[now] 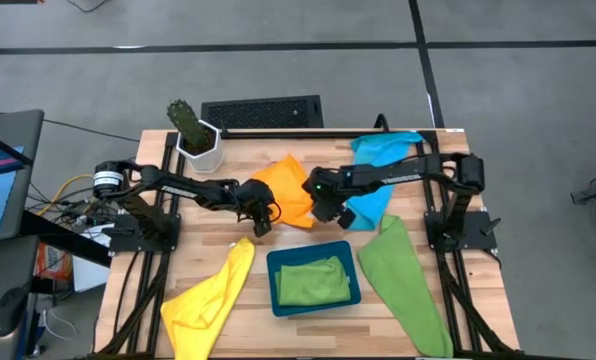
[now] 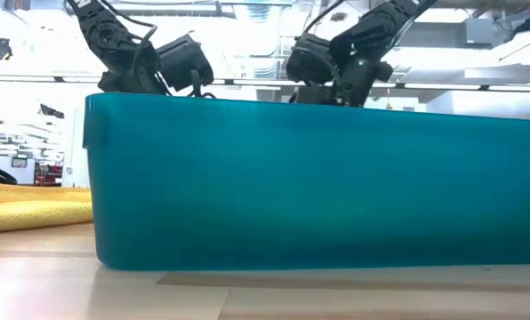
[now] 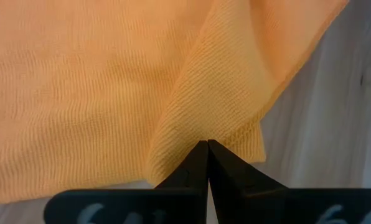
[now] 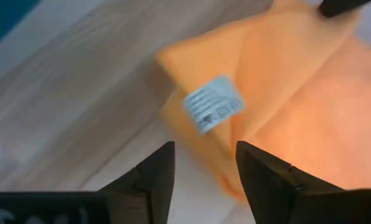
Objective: Fold microfiber towels
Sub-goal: Fold the orange microfiber towel
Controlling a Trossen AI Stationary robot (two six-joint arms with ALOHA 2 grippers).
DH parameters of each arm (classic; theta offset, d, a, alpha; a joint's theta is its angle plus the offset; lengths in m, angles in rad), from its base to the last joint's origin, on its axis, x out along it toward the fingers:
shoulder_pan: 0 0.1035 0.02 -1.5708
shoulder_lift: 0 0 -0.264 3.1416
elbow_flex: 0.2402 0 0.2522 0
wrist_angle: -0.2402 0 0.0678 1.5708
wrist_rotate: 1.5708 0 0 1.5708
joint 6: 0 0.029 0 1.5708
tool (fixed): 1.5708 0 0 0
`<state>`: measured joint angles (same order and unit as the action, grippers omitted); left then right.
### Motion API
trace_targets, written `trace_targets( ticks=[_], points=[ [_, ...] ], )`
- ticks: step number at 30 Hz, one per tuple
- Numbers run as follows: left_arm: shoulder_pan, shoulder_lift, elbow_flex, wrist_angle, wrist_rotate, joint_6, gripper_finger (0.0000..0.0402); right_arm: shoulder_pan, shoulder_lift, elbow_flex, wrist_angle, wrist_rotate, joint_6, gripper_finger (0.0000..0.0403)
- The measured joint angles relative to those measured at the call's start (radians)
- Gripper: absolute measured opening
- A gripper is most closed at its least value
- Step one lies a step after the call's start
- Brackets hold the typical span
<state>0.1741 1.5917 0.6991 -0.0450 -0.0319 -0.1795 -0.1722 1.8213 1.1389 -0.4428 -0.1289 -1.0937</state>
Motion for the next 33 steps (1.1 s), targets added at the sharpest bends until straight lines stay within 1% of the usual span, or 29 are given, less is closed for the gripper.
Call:
trace_targets(
  ticks=[8, 11, 12, 16, 20, 23, 31, 33],
  points=[
    [0.001, 0.0, 0.0, -0.009, -0.003, 0.006, 0.0, 0.0, 0.0, 0.002, 0.023, 0.005, -0.007, 0.0174],
    [0.001, 0.0, 0.0, -0.01, -0.002, 0.006, 0.0, 0.002, 0.041, 0.004, 0.041, 0.001, -0.012, 0.0167],
    [0.001, 0.0, 0.0, -0.01, -0.002, 0.006, 0.0, 0.004, 0.051, -0.001, 0.022, 0.004, -0.012, 0.0167],
    [0.001, 0.0, 0.0, -0.01, -0.001, 0.006, 0.0, 0.019, 0.098, 0.002, 0.031, 0.057, -0.018, 0.0167],
    [0.001, 0.0, 0.0, -0.012, -0.001, 0.006, 0.0, 0.037, 0.108, 0.005, 0.04, 0.116, 0.01, 0.0159],
    [0.001, 0.0, 0.0, -0.013, -0.001, 0.006, 0.0, 0.049, 0.101, 0.003, 0.045, 0.127, 0.034, 0.0136],
    [0.001, -0.001, 0.0, -0.019, -0.001, 0.001, 0.0, 0.04, 0.052, 0.005, 0.059, 0.116, 0.057, 0.0026],
    [0.001, -0.001, 0.0, -0.02, 0.003, 0.0, 0.0, 0.025, 0.042, -0.001, 0.02, 0.104, 0.079, 0.0014]
  ],
)
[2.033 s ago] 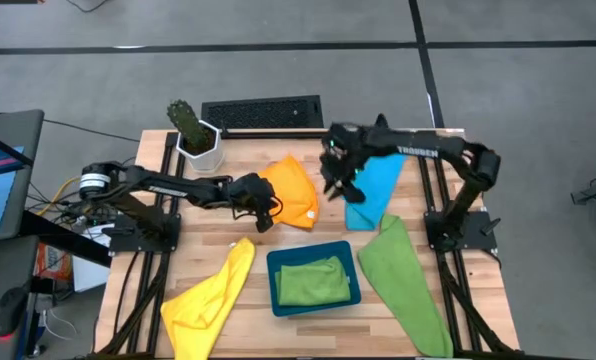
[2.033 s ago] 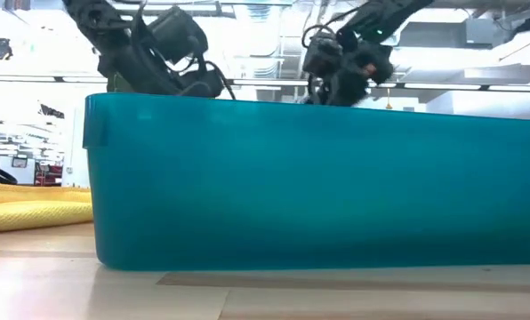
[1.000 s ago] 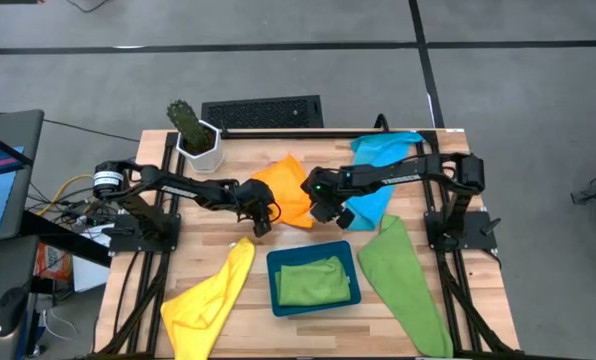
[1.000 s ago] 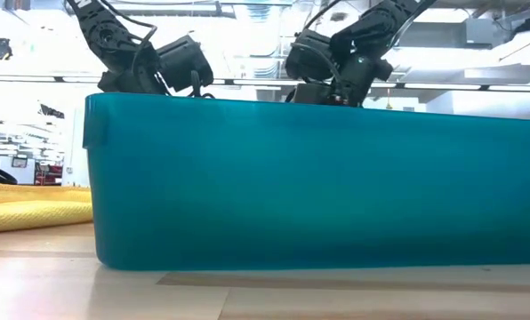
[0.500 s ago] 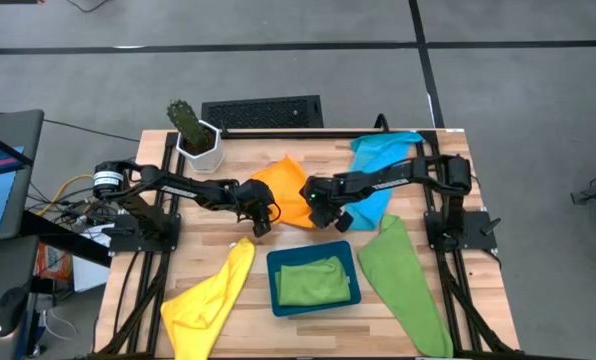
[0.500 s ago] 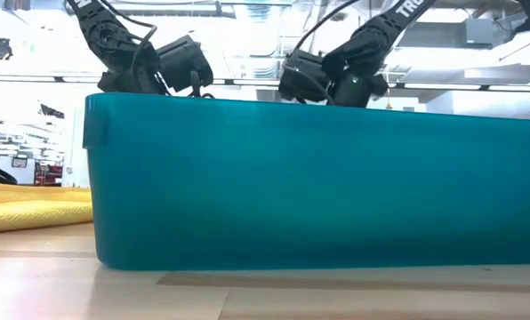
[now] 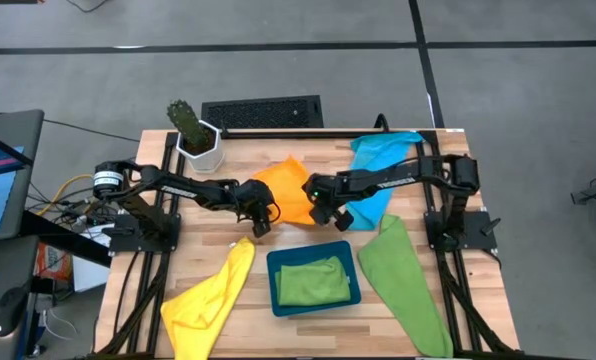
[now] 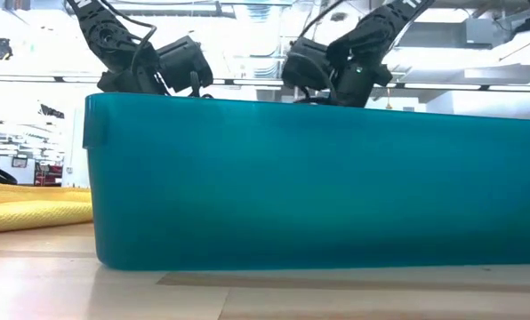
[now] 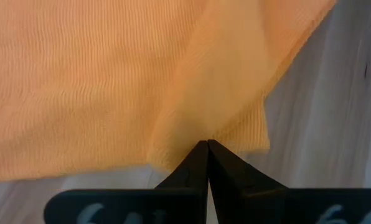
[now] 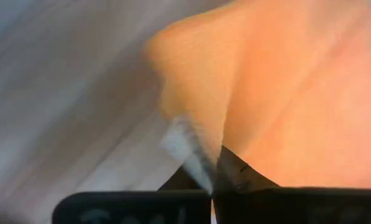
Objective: Fold microfiber towels
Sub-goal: Fold the orange microfiber towel
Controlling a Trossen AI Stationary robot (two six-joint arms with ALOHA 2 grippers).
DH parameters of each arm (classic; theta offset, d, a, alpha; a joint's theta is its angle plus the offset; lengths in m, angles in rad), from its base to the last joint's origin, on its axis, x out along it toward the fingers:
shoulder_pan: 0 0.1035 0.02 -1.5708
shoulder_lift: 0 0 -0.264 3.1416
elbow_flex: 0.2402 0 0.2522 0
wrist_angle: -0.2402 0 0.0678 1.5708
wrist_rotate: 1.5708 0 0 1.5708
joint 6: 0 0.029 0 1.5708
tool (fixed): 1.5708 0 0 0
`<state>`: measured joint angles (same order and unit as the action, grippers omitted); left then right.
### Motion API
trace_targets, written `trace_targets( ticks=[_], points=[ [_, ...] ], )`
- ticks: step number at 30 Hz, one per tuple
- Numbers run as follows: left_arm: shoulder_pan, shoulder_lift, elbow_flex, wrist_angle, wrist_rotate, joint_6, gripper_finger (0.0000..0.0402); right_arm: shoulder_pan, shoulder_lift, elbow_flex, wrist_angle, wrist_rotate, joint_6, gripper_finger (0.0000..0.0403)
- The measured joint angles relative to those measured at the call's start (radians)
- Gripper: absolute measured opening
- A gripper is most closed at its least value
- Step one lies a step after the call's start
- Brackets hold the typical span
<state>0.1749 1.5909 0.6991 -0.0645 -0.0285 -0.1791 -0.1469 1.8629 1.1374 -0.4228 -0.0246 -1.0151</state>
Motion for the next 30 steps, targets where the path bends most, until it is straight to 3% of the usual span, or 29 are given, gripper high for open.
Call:
trace_targets(
  ticks=[5, 11, 20, 30],
  points=[
    [0.0, 0.0, 0.0, -0.006, 0.012, -0.007, 0.0, -0.044, -0.02, 0.004, 0.01, -0.08, 0.117, 0.0029],
    [0.0, -0.003, 0.0, -0.009, 0.027, -0.053, 0.0, -0.112, -0.021, 0.042, 0.007, -0.226, 0.249, 0.0013],
    [-0.026, -0.118, 0.0, -0.066, -0.018, -0.058, 0.0, -0.183, -0.021, 0.047, 0.034, -0.286, 0.429, 0.0013],
    [-0.055, -0.135, 0.001, 0.03, -0.054, -0.061, 0.0, -0.242, -0.021, 0.047, 0.07, -0.322, 0.59, 0.002]
  ],
)
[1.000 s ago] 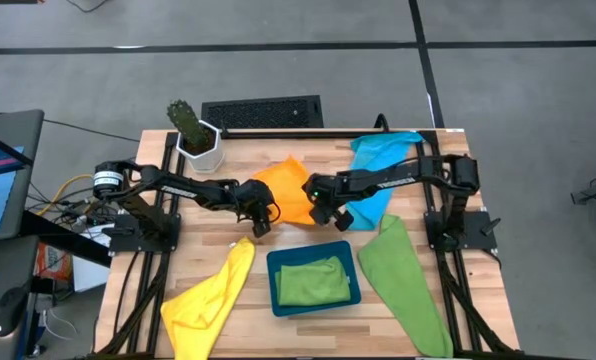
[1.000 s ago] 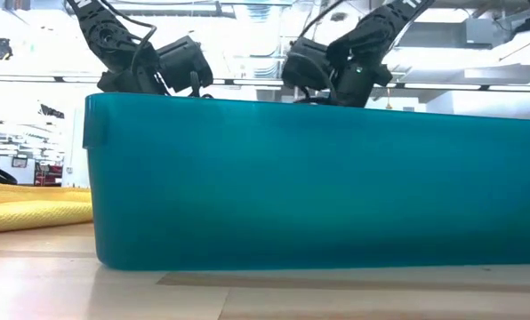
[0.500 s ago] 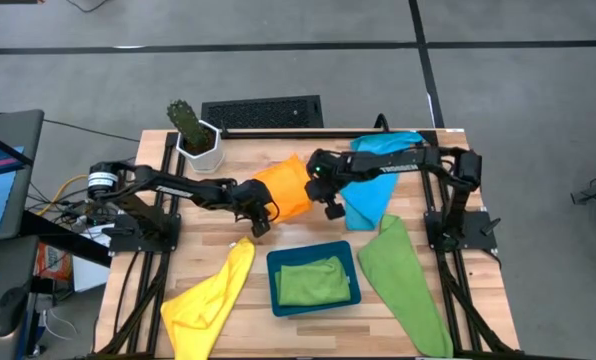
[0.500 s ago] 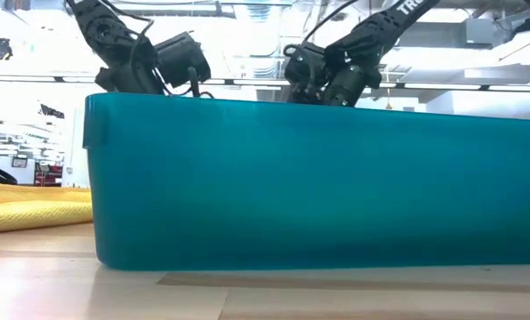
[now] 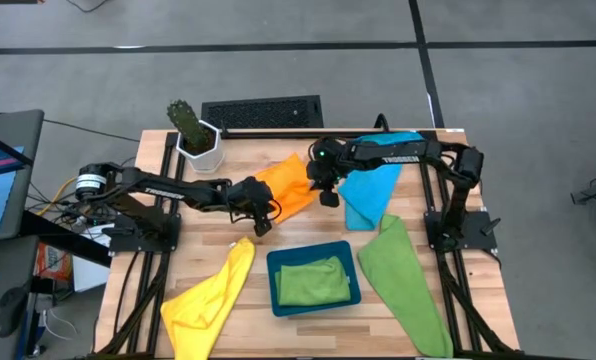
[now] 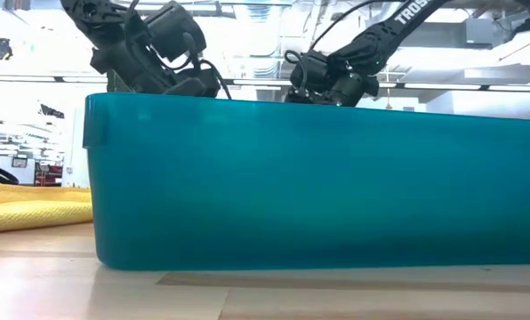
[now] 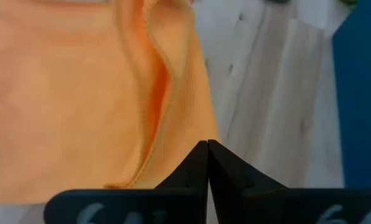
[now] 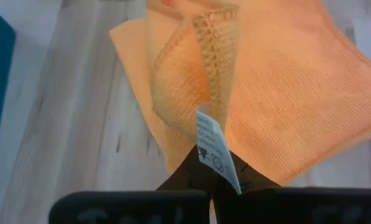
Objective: Fold microfiber towels
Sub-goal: Fold the orange microfiber towel
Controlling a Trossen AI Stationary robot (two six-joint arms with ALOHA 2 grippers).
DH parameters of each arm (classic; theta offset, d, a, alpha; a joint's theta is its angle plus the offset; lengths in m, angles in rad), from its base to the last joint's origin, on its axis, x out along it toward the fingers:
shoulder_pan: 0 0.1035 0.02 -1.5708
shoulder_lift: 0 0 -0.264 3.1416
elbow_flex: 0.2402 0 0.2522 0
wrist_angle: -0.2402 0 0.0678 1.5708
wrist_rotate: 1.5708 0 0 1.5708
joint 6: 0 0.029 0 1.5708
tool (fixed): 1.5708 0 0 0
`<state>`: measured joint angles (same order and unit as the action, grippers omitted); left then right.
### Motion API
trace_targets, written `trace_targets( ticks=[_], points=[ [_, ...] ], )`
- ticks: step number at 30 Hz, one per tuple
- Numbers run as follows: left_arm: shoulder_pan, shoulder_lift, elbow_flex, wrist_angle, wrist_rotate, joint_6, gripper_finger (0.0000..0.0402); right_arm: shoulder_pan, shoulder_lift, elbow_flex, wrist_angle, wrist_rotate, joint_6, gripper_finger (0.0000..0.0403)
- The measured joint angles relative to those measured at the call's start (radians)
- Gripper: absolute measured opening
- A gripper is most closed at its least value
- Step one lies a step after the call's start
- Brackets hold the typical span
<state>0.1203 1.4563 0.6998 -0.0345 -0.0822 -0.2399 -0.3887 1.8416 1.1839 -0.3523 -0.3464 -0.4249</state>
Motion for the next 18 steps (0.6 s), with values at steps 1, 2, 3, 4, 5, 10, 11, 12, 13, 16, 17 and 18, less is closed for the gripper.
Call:
trace_targets(
  ticks=[1, 2, 3, 4, 5, 10, 11, 12, 13, 16, 17, 18],
  points=[
    [-0.003, 0.0, 0.0, 0.002, -0.019, 0.003, 0.0, -0.003, 0.0, 0.0, 0.001, -0.008, 0.0, 0.0017],
    [-0.003, 0.0, 0.0, 0.002, -0.038, 0.004, 0.0, -0.005, 0.0, 0.0, 0.003, -0.015, 0.0, 0.0015],
    [-0.004, 0.0, 0.0, 0.002, -0.05, 0.006, 0.0, -0.006, 0.0, 0.0, 0.006, -0.021, 0.002, 0.0013],
    [-0.004, 0.0, 0.0, 0.002, -0.057, 0.007, 0.0, -0.005, 0.0, 0.0, 0.013, -0.022, 0.009, 0.0013],
    [-0.003, 0.0, 0.0, 0.003, -0.059, 0.007, 0.0, -0.004, 0.0, 0.0, 0.023, -0.023, 0.017, 0.0013],
    [-0.004, 0.001, 0.0, 0.011, -0.061, 0.007, 0.0, -0.005, 0.012, 0.001, 0.058, -0.024, 0.08, 0.0023],
    [-0.004, 0.006, 0.0, 0.014, -0.062, 0.007, 0.0, -0.005, 0.012, 0.001, 0.063, -0.023, 0.085, 0.0023],
    [-0.004, 0.015, 0.0, 0.022, -0.062, 0.007, 0.0, -0.003, 0.012, 0.001, 0.064, -0.02, 0.086, 0.0021],
    [-0.004, 0.02, 0.0, 0.022, -0.06, 0.005, 0.0, 0.0, 0.012, 0.001, 0.063, -0.009, 0.086, 0.0019],
    [-0.01, 0.028, 0.001, 0.045, -0.054, -0.01, 0.0, -0.003, 0.012, 0.001, 0.072, 0.025, 0.099, 0.0014],
    [-0.015, 0.036, 0.001, 0.053, -0.054, -0.011, 0.0, -0.009, 0.012, 0.001, 0.071, 0.023, 0.108, 0.0015],
    [-0.018, 0.039, 0.0, 0.047, -0.054, -0.012, 0.0, -0.015, 0.012, 0.001, 0.069, 0.022, 0.118, 0.0017]
  ],
)
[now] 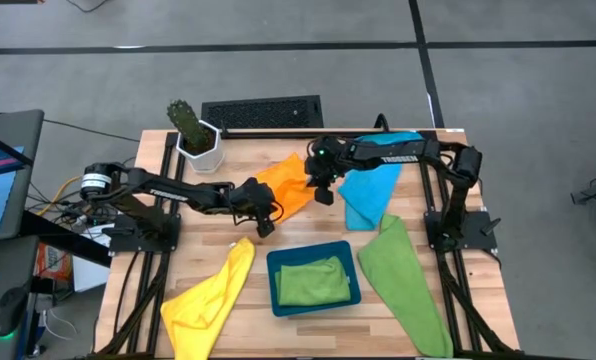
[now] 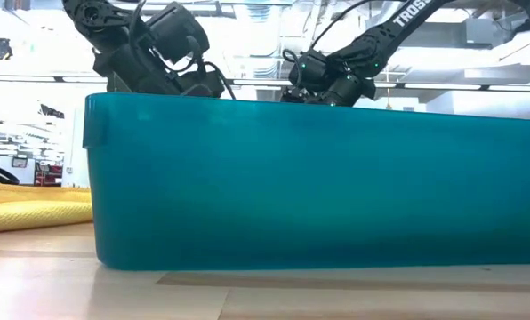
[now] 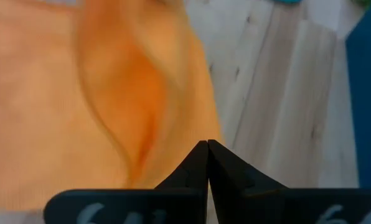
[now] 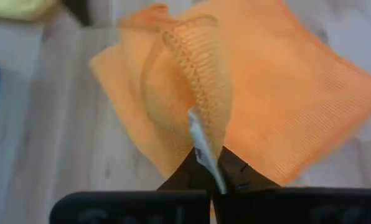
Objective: Fold microfiber towels
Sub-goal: Fold the orange microfiber towel
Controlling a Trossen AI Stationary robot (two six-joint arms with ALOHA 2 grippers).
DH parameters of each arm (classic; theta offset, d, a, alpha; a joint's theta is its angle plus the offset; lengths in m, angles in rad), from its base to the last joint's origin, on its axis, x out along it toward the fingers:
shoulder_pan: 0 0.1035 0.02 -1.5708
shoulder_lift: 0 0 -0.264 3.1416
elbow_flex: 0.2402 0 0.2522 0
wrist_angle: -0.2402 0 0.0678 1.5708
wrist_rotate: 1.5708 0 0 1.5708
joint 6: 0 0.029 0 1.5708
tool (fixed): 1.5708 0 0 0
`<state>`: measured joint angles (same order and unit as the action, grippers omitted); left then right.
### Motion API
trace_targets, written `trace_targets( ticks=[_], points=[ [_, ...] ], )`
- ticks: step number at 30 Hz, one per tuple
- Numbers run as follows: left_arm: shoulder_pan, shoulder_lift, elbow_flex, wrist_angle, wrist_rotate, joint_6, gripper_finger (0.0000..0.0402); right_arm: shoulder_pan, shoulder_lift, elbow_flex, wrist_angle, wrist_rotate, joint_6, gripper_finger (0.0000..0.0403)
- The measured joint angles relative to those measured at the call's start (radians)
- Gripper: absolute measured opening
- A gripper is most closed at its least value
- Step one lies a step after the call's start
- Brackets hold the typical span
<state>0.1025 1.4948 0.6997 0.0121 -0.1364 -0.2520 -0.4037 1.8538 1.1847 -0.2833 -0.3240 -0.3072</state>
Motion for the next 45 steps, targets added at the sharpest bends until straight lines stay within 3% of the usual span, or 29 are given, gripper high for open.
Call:
trace_targets(
  ticks=[10, 23, 34, 45],
  points=[
    [-0.046, 0.064, 0.001, 0.059, -0.013, -0.041, 0.0, -0.018, 0.0, 0.0, -0.014, -0.04, -0.001, 0.0017],
    [-0.044, 0.13, 0.0, 0.157, -0.159, -0.053, 0.0, -0.01, 0.083, 0.0, -0.015, -0.018, 0.02, 0.0022],
    [-0.044, 0.268, 0.003, 0.201, -0.079, -0.172, 0.0, -0.051, 0.036, 0.0, -0.056, -0.018, 0.046, 0.0055],
    [-0.045, 0.268, 0.004, 0.18, -0.064, -0.207, 0.0, -0.124, 0.036, 0.0, -0.108, -0.109, 0.012, 0.0056]
  ],
)
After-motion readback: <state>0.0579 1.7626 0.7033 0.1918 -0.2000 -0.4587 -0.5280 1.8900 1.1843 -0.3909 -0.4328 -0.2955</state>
